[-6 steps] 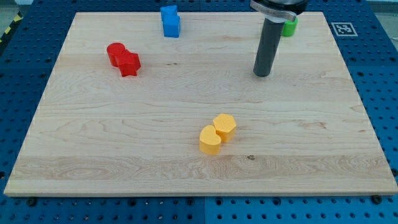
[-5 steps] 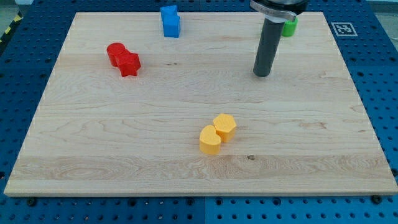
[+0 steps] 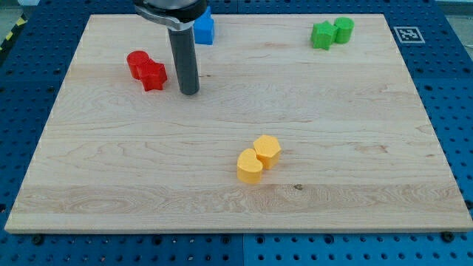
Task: Move the red star below the red circle
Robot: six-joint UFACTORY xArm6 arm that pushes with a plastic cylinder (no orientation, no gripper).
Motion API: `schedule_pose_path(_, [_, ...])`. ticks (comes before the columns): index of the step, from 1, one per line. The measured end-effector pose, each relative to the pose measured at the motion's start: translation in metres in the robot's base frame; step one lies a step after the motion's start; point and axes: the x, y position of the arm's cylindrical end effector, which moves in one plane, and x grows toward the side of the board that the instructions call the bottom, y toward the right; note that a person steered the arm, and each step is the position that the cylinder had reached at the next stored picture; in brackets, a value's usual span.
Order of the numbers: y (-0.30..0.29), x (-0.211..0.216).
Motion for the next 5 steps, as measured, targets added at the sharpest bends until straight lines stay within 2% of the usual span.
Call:
schedule_pose_path(2, [-0.066,-0.001])
schedule_pose_path(5, [-0.104,-0.021])
